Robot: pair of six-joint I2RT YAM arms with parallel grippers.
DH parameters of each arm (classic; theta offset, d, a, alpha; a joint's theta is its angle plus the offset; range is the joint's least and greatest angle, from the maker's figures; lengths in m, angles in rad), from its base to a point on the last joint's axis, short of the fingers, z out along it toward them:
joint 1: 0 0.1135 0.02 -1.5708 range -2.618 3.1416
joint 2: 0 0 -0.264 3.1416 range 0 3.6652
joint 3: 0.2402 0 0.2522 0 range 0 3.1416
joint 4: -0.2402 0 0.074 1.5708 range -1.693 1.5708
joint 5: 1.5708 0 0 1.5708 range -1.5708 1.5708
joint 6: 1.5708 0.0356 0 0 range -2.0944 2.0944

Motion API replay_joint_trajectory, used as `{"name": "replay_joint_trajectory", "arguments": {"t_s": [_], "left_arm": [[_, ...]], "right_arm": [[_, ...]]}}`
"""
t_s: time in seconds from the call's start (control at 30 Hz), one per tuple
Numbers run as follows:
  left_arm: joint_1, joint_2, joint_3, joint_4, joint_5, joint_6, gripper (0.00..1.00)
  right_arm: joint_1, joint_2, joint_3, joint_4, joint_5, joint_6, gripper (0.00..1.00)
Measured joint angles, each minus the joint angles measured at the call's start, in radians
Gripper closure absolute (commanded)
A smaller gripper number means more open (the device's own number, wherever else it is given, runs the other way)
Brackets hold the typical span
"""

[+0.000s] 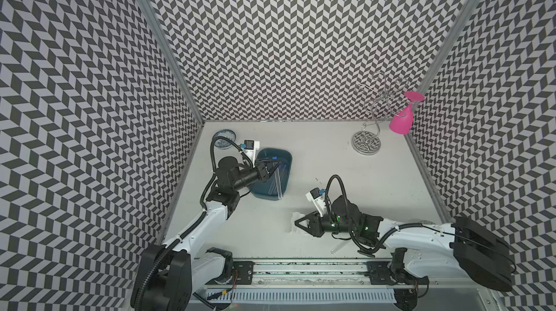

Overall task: Wipe the exteriors of test tubes
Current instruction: Place the test tube in the storage box.

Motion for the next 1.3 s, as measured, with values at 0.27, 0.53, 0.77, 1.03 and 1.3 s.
{"name": "replay_joint_trajectory", "arguments": {"t_s": [0.27,0.53,0.77,1.03,1.3], "left_arm": [[0.073,0.034,0.058,-0.049,0.023,0.050,0.81],[0.160,0.119,0.133,-0.112,0.063,0.105,0.81],[0.216,0.190,0.211,-0.181,0.079,0.174,0.81],[0.252,0.301,0.308,-0.267,0.078,0.266,0.81],[0.262,0.426,0.431,-0.357,0.040,0.355,0.81]], "right_arm": [[0.005,-0.135,-0.048,-0.074,0.036,0.008,0.81],[0.005,-0.230,-0.055,-0.151,0.108,0.008,0.81],[-0.001,-0.242,-0.053,-0.188,0.145,-0.003,0.81],[-0.002,-0.264,-0.053,-0.211,0.148,-0.003,0.81],[-0.002,-0.353,-0.054,-0.220,0.172,0.000,0.81]]}}
